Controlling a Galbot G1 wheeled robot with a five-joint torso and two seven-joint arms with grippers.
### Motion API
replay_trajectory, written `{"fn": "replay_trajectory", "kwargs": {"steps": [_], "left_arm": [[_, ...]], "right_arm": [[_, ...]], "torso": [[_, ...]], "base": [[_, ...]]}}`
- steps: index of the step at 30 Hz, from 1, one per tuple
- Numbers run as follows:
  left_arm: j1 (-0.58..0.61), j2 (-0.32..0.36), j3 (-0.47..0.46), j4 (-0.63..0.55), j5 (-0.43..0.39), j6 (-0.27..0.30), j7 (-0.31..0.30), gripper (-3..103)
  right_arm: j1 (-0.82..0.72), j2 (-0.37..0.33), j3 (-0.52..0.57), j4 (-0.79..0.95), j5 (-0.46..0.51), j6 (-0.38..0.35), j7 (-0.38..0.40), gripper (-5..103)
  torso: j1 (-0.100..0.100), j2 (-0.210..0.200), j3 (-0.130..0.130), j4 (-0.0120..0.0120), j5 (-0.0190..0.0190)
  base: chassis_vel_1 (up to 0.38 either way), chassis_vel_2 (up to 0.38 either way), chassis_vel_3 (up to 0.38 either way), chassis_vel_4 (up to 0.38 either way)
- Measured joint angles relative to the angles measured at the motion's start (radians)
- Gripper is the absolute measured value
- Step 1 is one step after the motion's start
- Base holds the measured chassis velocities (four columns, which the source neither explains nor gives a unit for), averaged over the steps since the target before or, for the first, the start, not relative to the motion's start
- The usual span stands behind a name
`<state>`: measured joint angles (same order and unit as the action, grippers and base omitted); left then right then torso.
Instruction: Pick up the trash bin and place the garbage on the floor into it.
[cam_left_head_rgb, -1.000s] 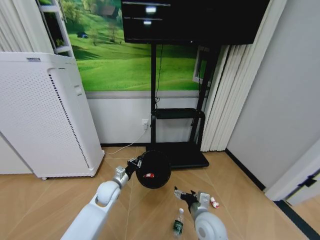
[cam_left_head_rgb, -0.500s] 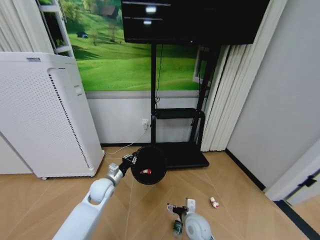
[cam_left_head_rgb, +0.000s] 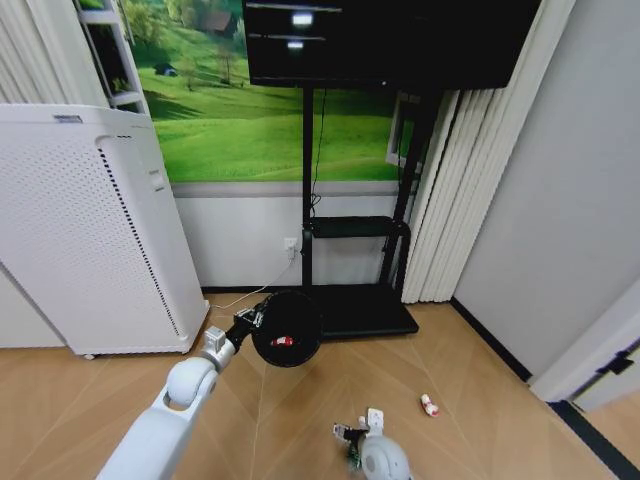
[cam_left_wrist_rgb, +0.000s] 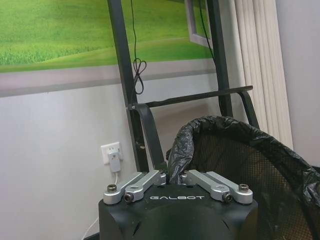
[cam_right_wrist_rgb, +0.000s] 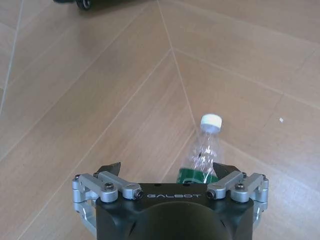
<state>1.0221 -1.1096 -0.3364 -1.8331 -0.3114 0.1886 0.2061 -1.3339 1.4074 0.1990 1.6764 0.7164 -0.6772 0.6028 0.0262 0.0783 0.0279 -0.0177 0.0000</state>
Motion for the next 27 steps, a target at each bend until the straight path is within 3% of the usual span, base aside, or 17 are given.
{"fn": "replay_trajectory", "kwargs": {"steps": [12,27], "left_arm": [[0.027,0.006,-0.018,-0.036,-0.003,0.000,0.003,7],[0.033,0.008,-0.022,-0.052,-0.006,0.003,0.009,7]], "right_arm": [[0.030,0.056,-0.015,-0.112,-0.033,0.037,0.014,100],[0.057,0.064,0.007,-0.183,-0.067,0.056,-0.008,100]], "torso": [[0.000,0.000,0.000,0.0001,0.0000],[0.000,0.000,0.000,0.0000,0.0001]], "base": [[0.000,0.000,0.000,0.000],[0.000,0.000,0.000,0.000]]}}
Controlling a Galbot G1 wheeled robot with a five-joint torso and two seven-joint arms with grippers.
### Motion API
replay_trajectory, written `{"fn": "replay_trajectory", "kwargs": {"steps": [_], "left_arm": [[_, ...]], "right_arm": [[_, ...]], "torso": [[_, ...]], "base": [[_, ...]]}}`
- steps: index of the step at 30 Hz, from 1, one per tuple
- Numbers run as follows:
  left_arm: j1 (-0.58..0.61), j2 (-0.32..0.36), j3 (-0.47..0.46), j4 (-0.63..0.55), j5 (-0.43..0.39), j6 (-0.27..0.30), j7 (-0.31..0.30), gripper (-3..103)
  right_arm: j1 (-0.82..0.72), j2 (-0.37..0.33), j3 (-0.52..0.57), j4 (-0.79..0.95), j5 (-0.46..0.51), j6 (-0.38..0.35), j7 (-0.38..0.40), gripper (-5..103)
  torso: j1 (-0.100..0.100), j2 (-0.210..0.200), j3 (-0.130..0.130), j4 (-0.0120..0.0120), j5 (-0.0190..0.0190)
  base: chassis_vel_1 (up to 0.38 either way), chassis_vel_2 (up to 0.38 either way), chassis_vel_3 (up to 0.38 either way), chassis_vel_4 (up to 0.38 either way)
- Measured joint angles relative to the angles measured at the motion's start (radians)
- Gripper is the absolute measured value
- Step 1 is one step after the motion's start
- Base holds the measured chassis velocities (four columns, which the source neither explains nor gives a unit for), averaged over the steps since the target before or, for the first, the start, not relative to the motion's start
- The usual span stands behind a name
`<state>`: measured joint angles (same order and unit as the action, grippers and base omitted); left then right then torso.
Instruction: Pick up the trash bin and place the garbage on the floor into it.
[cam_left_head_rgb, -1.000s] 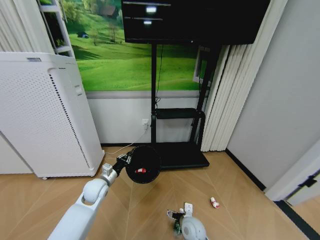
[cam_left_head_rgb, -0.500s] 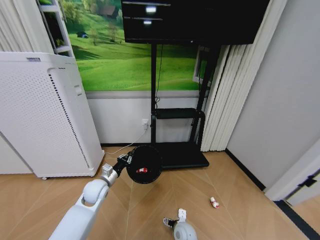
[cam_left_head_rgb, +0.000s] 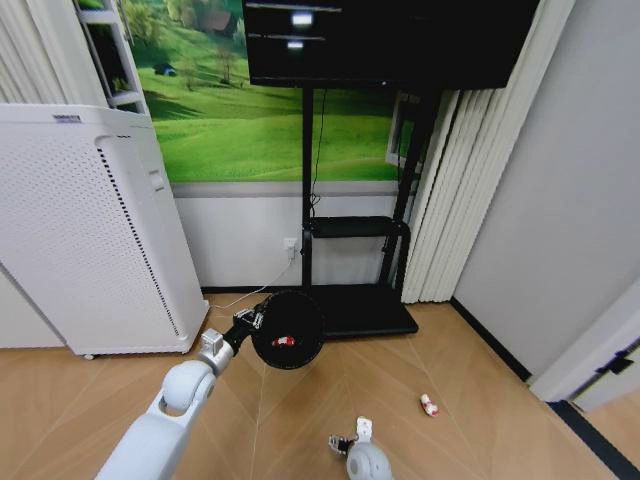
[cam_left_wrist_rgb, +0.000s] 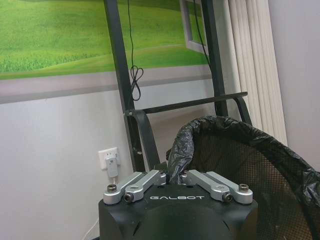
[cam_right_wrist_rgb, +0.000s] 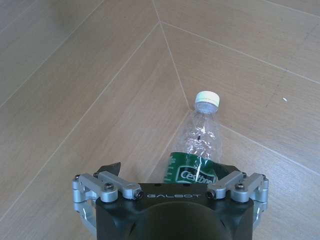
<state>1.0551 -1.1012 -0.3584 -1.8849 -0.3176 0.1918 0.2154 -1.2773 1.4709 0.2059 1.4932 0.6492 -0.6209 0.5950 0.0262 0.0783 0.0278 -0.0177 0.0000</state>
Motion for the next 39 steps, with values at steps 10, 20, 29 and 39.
{"fn": "replay_trajectory", "kwargs": {"steps": [10,20,29,39], "left_arm": [[0.002,0.008,-0.004,-0.007,-0.008,0.002,0.000,7],[-0.004,0.010,-0.007,-0.003,-0.012,0.002,0.000,7],[-0.011,0.006,-0.003,0.006,-0.012,0.002,0.000,7],[-0.011,0.006,-0.005,0.011,-0.012,0.002,0.000,7]], "right_arm": [[0.012,0.005,-0.001,-0.022,-0.017,0.028,-0.004,84],[0.016,0.001,-0.005,-0.025,-0.024,0.029,-0.007,46],[0.009,0.007,-0.011,-0.026,-0.050,0.037,-0.027,15],[0.007,0.010,-0.013,-0.031,-0.066,0.050,-0.037,2]], "torso": [[0.000,0.000,0.000,0.0000,0.0000],[0.000,0.000,0.000,0.0000,0.0000],[0.000,0.000,0.000,0.0000,-0.0001],[0.000,0.000,0.000,0.0000,0.0000]], "base": [[0.000,0.000,0.000,0.000],[0.000,0.000,0.000,0.000],[0.000,0.000,0.000,0.000],[0.000,0.000,0.000,0.000]]}}
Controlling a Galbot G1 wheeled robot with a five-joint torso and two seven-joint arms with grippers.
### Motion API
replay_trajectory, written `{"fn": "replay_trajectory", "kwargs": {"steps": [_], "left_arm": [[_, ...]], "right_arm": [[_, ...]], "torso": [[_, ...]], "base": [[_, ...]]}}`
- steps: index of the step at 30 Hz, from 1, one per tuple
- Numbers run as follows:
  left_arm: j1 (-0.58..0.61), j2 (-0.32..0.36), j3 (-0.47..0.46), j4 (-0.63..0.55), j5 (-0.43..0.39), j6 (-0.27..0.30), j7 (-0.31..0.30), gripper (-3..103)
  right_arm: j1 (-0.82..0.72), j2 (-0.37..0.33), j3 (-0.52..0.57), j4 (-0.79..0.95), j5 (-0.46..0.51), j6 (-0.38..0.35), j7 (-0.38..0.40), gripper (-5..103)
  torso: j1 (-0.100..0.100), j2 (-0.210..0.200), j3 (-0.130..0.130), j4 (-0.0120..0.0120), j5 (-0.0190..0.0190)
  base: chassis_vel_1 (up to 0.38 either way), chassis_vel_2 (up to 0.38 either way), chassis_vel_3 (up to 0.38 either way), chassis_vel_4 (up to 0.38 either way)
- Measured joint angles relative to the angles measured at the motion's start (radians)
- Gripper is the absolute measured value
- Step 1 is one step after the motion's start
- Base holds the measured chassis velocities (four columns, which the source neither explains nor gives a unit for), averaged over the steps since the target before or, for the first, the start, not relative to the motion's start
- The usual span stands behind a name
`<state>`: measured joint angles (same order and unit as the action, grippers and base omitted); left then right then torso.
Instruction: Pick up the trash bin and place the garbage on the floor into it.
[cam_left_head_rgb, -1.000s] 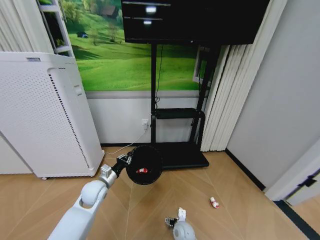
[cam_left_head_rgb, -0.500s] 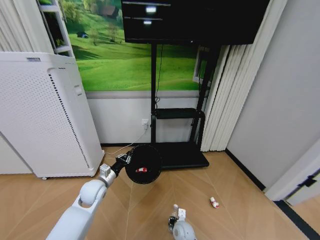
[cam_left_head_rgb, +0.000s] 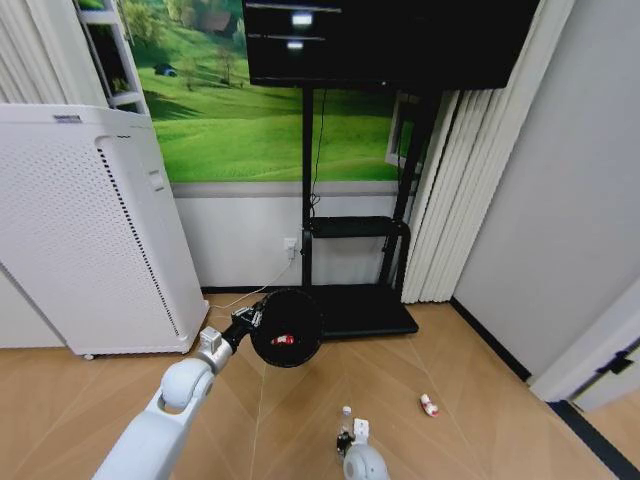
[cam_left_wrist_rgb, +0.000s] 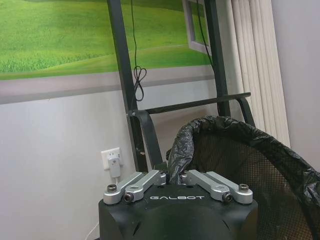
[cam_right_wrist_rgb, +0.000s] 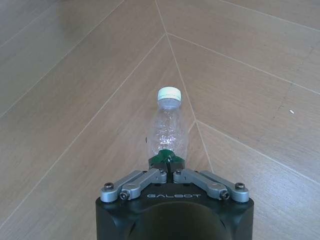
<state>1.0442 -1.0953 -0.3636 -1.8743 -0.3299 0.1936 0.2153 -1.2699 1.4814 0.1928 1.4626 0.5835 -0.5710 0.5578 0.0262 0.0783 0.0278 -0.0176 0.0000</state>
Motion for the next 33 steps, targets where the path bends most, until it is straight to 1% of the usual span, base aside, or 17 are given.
{"fn": "replay_trajectory", "kwargs": {"steps": [10,14,20,25,27,28,29,30,31,32,33], "left_arm": [[-0.002,-0.004,0.003,0.004,0.002,0.000,0.000,7],[0.001,-0.007,0.003,0.006,0.004,0.000,0.000,7],[0.006,-0.009,0.003,0.004,0.005,-0.001,0.000,7],[0.007,-0.009,0.001,0.003,0.005,-0.001,-0.001,7],[0.007,-0.010,0.001,0.007,0.005,-0.002,-0.001,7],[0.007,-0.010,0.001,0.007,0.005,-0.002,-0.001,7],[0.007,-0.009,0.001,0.007,0.005,-0.002,0.000,7],[0.007,-0.009,0.001,0.007,0.005,-0.002,0.000,7],[0.007,-0.009,0.001,0.007,0.005,-0.002,0.000,7],[0.007,-0.008,-0.001,0.008,0.004,-0.002,0.000,7],[0.007,-0.007,-0.002,0.009,0.004,-0.002,0.001,7]], "right_arm": [[0.000,0.001,0.009,-0.005,-0.015,0.017,-0.005,2],[0.010,0.003,0.035,0.001,-0.021,0.027,-0.007,2],[0.086,0.009,0.092,-0.017,-0.018,0.057,-0.022,2],[0.136,-0.012,0.116,-0.020,-0.012,0.064,-0.051,2],[0.157,-0.040,0.118,-0.020,-0.013,0.090,-0.120,2],[0.157,-0.040,0.118,-0.020,-0.013,0.090,-0.120,2],[0.169,-0.064,0.117,-0.026,-0.017,0.128,-0.198,2],[0.169,-0.064,0.117,-0.026,-0.017,0.128,-0.198,2],[0.174,-0.079,0.115,-0.029,-0.020,0.156,-0.251,2],[0.178,-0.101,0.111,-0.029,-0.021,0.188,-0.323,2],[0.180,-0.113,0.108,-0.027,-0.019,0.202,-0.362,2]], "torso": [[0.000,0.000,0.000,0.0000,0.0001],[0.000,0.000,0.000,-0.0001,0.0001],[0.000,0.000,0.000,0.0001,0.0001],[0.000,0.000,0.000,0.0000,0.0001],[0.000,0.000,0.000,0.0000,0.0001],[0.000,0.000,0.000,0.0000,0.0001],[0.000,0.000,0.000,0.0000,0.0001],[0.000,0.000,0.000,0.0000,0.0001],[0.000,0.000,0.000,0.0000,0.0002],[0.000,0.000,0.000,0.0000,0.0000],[0.000,0.000,0.000,-0.0001,0.0001]], "base": [[0.000,0.000,0.000,0.000],[0.000,0.000,0.000,0.000],[0.000,0.000,0.000,0.000],[0.000,0.000,0.000,0.000],[0.000,0.000,0.000,0.000],[0.000,0.000,0.000,0.000],[0.000,0.000,0.000,0.000],[0.000,0.000,0.000,0.000],[0.000,0.000,0.000,0.000],[0.000,0.000,0.000,0.000],[0.000,0.000,0.000,0.000]]}}
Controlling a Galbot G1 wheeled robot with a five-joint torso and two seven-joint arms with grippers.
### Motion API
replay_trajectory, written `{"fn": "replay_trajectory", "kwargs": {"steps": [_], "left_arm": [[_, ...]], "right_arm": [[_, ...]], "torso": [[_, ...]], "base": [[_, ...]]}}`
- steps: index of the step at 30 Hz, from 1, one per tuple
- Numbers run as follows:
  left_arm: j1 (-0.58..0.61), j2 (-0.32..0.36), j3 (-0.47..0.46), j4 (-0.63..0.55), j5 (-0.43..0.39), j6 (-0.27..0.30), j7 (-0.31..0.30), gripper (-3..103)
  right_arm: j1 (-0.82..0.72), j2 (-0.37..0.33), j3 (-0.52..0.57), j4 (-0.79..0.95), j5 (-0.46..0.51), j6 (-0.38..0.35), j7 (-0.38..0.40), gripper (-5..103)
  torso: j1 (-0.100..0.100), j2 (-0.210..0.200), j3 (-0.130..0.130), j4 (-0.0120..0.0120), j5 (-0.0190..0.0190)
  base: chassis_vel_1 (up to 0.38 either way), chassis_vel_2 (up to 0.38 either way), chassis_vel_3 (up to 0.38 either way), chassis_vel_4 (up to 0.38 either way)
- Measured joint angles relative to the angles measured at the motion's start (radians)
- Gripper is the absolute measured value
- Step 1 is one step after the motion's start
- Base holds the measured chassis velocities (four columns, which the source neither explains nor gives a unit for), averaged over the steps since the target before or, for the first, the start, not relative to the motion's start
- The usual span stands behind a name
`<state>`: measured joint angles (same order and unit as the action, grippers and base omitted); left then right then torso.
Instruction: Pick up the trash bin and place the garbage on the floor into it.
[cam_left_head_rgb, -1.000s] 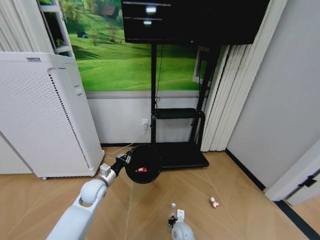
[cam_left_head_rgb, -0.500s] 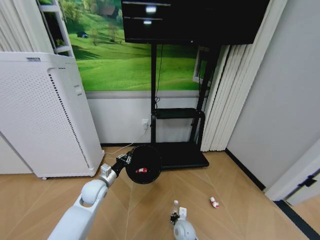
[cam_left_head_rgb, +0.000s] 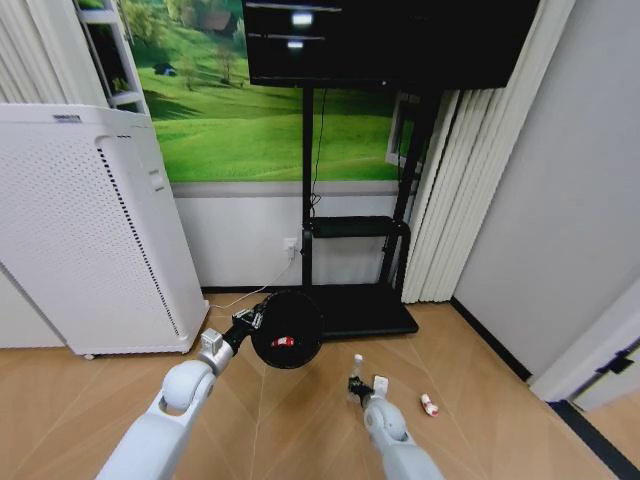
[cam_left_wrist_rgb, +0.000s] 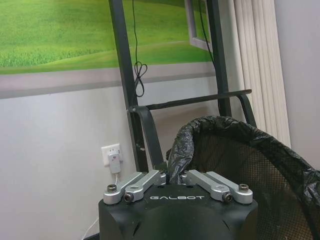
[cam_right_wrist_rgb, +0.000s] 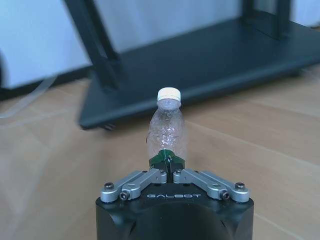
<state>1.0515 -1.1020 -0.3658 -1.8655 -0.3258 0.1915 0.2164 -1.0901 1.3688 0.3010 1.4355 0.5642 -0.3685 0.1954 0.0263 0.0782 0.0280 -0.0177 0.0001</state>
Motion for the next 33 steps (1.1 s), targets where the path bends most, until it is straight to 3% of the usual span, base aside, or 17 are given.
{"fn": "replay_trajectory", "kwargs": {"steps": [1,4,8,10,12,16,20,25,28,29,33], "left_arm": [[0.000,0.000,0.000,0.000,0.000,0.000,0.000,7],[0.001,-0.006,-0.014,0.022,0.000,-0.004,0.007,7],[0.001,-0.011,-0.037,0.056,0.000,-0.009,0.014,7],[0.001,-0.011,-0.041,0.062,-0.001,-0.009,0.017,7],[-0.006,-0.010,-0.057,0.087,-0.012,-0.010,0.026,7],[-0.014,-0.009,-0.065,0.110,-0.022,-0.011,0.033,7],[-0.035,-0.005,-0.058,0.153,-0.026,-0.012,0.042,7],[-0.065,-0.007,-0.039,0.197,-0.026,-0.012,0.043,7],[-0.092,-0.012,-0.025,0.228,-0.031,-0.014,0.046,7],[-0.125,-0.021,-0.014,0.270,-0.035,-0.020,0.056,7],[-0.176,-0.043,0.019,0.313,-0.034,-0.024,0.059,7]], "right_arm": [[0.000,0.000,0.000,0.000,0.000,0.000,0.000,2],[0.013,-0.057,-0.008,0.024,0.016,0.060,-0.170,2],[0.037,-0.120,0.011,0.021,0.017,0.105,-0.257,2],[0.040,-0.131,0.015,0.020,0.017,0.109,-0.263,2],[0.063,-0.208,0.035,0.009,0.029,0.133,-0.283,2],[0.084,-0.274,0.043,-0.008,0.051,0.159,-0.298,2],[0.121,-0.371,0.028,-0.028,0.140,0.231,-0.357,2],[0.133,-0.431,0.016,0.004,0.186,0.273,-0.388,2],[0.112,-0.469,0.018,0.099,0.251,0.273,-0.387,2],[0.063,-0.493,0.046,0.241,0.294,0.277,-0.390,2],[0.010,-0.486,0.070,0.374,0.302,0.276,-0.394,2]], "torso": [[0.000,0.000,0.000,0.0000,0.0000],[0.000,0.000,0.000,0.0001,0.0000],[0.000,0.000,0.000,0.0002,0.0000],[0.000,0.000,0.000,0.0002,0.0002],[0.000,0.000,0.000,0.0001,0.0001],[0.000,0.000,0.000,-0.0002,-0.0002],[0.000,0.000,0.000,0.0000,0.0003],[0.000,0.000,0.000,0.0002,0.0002],[0.000,0.000,0.000,0.0001,-0.0002],[0.000,0.000,0.000,0.0000,-0.0002],[0.000,0.000,0.000,0.0001,-0.0003]], "base": [[0.000,0.000,0.000,0.000],[0.000,0.000,0.000,0.000],[0.000,0.000,0.000,0.000],[0.000,0.000,0.000,0.000],[0.000,0.000,0.000,0.000],[0.000,0.000,0.000,0.000],[0.000,0.000,0.000,0.000],[0.000,0.000,0.000,0.000],[0.000,0.000,0.000,0.000],[0.000,0.000,0.000,0.000],[0.000,0.000,0.000,0.000]]}}
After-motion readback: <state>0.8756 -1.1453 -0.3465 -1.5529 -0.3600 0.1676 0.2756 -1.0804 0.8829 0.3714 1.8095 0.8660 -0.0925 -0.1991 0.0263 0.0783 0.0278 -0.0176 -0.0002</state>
